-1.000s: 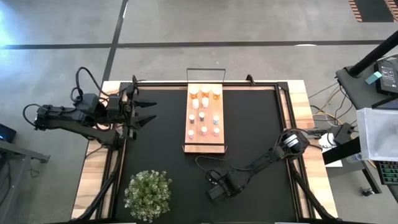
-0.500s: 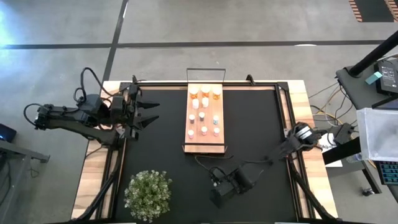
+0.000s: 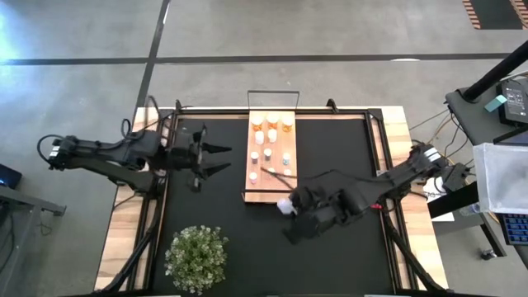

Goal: Pick and place medicine bottles onto shelf by color
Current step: Put the white pill bottle on the shelf aligned with the other white pill bottle

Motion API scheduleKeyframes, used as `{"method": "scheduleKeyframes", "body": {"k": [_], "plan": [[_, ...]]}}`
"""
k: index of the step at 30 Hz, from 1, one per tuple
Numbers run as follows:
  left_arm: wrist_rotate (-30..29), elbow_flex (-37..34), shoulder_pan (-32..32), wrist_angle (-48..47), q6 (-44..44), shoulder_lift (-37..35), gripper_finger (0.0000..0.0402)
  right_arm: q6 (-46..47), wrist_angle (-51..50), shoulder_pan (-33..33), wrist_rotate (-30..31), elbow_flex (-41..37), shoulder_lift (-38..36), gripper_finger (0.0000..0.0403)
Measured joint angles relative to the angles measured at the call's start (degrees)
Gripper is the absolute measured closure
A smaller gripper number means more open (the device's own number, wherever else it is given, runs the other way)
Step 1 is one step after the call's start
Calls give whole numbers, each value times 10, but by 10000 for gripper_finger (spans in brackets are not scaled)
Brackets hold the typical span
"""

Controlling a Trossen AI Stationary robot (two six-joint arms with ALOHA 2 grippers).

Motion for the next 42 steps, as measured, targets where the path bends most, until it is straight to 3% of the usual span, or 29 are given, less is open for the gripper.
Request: {"method": "scheduleKeyframes", "body": {"k": [6, 15, 21, 27, 33, 42], "plan": [[1, 51, 0, -88, -13, 56, 210, -105, 36, -41, 37, 0, -33, 257], [-2, 112, 0, -119, -5, 139, 210, -230, 67, -71, 31, 4, -67, 257], [-99, 109, 3, -13, 49, 173, 210, -285, 67, -71, 36, 5, -110, 257], [-108, 107, 3, 127, 47, 212, 210, -357, 66, -74, 40, 5, -131, 257], [-102, 113, 8, 106, -13, 232, 213, -409, 38, -74, 36, 5, -142, 257], [-114, 112, 8, 111, -80, 228, 287, -439, 13, -83, 38, 5, -179, 257]]}}
